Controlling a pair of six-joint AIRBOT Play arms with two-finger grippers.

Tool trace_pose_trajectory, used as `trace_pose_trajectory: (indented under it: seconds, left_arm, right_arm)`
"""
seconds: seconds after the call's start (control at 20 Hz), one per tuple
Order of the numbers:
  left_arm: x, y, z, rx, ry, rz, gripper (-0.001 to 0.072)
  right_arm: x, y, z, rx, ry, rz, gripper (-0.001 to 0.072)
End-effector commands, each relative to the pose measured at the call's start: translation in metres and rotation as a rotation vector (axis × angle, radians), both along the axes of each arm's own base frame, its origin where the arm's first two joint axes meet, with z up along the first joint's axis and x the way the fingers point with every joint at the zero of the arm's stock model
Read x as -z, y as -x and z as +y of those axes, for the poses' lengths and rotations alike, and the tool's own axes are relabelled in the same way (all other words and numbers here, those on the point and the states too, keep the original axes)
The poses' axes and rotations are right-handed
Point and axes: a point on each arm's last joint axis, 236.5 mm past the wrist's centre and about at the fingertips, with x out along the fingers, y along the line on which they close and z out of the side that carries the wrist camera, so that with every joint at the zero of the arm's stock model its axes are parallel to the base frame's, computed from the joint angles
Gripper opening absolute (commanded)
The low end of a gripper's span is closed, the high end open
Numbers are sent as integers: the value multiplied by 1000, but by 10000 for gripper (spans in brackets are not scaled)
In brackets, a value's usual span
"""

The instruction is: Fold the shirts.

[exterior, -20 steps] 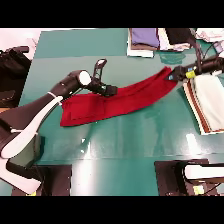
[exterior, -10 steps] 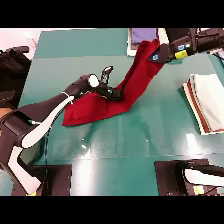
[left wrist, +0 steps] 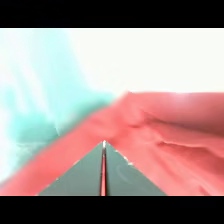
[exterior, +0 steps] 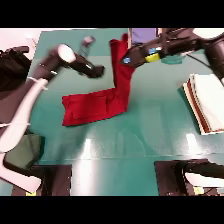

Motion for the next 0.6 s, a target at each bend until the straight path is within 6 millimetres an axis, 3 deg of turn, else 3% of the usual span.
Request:
trace_pose_trajectory:
  seconds: [0.0,0.05,0.1,0.15,0.2,0.25,0.3,0.4,0.55]
  left_arm:
    - [-104,-4,116,-171,-91,-204,24]
    - [-132,2,142,-220,-102,-264,24]
    - [-157,10,165,-265,-112,-316,24]
    - [-179,19,183,-303,-119,-363,24]
    - [-195,27,195,-329,-120,-396,24]
    - [-206,34,202,-340,-122,-419,24]
    - [-212,40,204,-342,-125,-430,24]
    - [-212,46,200,-330,-123,-421,24]
    - [-203,47,177,-273,-122,-405,24]
  right_arm:
    - [-3,11,91,-47,-177,15,16]
    - [4,12,122,-49,-219,0,18]
    - [15,13,153,-38,-261,1,75]
    - [25,19,179,-46,-281,-7,273]
    - [36,27,199,-74,-273,-8,411]
    - [41,34,210,-108,-254,-17,410]
    - [45,36,210,-142,-212,-49,408]
    - [52,28,187,-175,-106,-106,407]
    - [78,1,121,-121,62,-76,407]
